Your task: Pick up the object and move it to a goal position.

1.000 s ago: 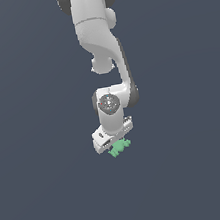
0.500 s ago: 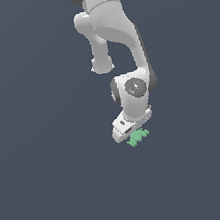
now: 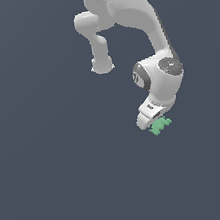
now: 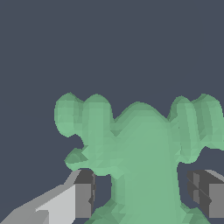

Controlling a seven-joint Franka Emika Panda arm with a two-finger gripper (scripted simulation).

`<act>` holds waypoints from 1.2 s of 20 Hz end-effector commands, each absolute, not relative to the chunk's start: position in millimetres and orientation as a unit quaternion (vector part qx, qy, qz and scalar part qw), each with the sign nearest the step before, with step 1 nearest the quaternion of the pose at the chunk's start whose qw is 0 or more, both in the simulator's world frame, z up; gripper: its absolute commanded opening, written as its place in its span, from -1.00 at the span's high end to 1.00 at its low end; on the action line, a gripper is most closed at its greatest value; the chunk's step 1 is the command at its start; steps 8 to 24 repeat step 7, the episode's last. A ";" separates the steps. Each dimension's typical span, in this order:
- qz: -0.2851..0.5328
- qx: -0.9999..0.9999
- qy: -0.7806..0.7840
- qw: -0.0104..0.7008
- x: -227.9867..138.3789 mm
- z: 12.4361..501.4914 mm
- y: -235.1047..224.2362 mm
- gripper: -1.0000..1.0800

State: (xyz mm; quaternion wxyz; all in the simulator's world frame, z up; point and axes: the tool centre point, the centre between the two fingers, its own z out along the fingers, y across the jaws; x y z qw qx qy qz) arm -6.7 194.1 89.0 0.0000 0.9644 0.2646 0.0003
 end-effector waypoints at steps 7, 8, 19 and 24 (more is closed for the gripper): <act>0.000 0.965 0.263 0.000 -11.7 101.0 226.0 1.00; 0.000 0.965 0.263 0.000 -11.7 101.0 226.0 1.00; 0.000 0.965 0.263 0.000 -11.7 101.0 226.0 1.00; 0.000 0.965 0.263 0.000 -11.7 101.0 226.0 1.00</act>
